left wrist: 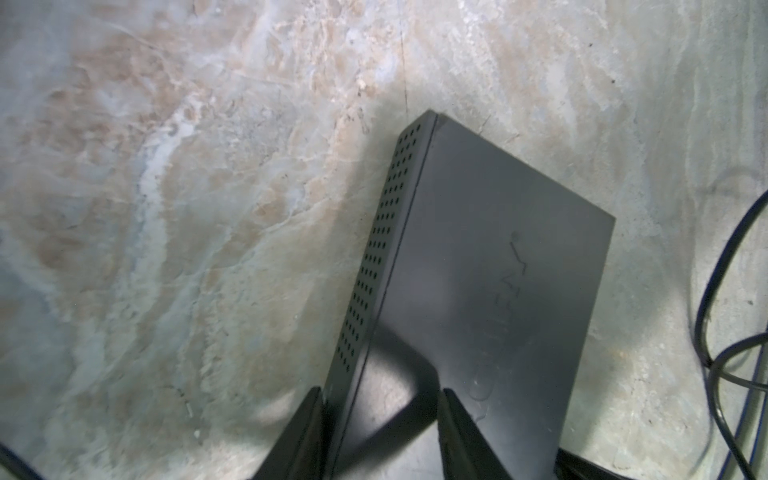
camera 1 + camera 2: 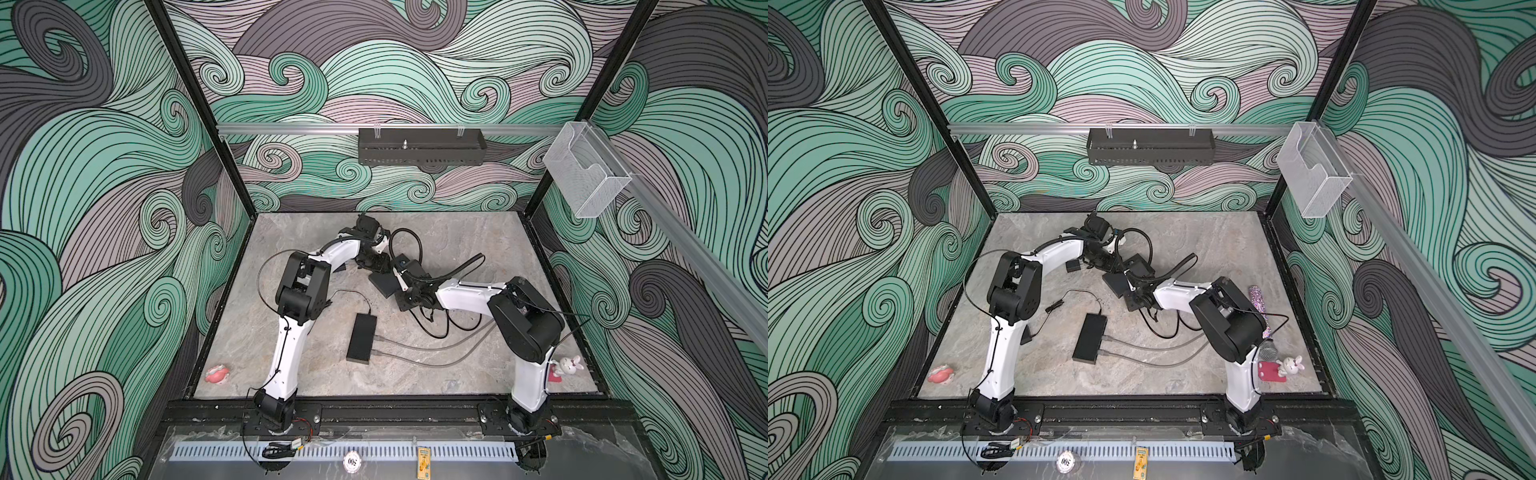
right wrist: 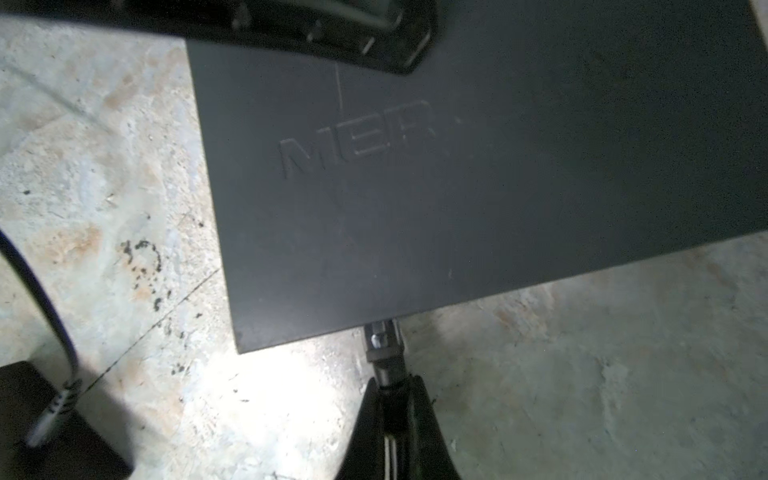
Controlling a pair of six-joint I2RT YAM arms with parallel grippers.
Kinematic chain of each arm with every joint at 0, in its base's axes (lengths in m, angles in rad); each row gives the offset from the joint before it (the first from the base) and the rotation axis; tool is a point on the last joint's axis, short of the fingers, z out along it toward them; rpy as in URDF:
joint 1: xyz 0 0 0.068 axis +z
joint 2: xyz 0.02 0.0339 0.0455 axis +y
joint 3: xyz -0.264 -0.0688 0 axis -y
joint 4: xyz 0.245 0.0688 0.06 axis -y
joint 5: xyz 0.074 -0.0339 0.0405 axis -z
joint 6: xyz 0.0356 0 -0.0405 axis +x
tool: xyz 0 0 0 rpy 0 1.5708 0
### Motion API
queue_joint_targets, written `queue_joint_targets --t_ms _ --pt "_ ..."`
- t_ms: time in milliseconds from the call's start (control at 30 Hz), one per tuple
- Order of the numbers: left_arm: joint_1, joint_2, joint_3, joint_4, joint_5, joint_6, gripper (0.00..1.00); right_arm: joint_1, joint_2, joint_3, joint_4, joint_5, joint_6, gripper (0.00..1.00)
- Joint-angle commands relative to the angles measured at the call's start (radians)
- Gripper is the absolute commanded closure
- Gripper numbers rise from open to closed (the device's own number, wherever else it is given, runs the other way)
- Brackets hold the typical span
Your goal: Insert the plug into the switch port
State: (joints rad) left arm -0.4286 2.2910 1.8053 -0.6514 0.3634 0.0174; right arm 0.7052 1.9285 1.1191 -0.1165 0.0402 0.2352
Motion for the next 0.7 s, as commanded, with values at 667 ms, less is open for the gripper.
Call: queue_joint_targets --t_ms 667 --pt "-0.140 0.085 -0.081 -0.292 0.150 0.014 0.61 -0.072 -0.064 -0.072 0.413 -0.338 -0.306 1.00"
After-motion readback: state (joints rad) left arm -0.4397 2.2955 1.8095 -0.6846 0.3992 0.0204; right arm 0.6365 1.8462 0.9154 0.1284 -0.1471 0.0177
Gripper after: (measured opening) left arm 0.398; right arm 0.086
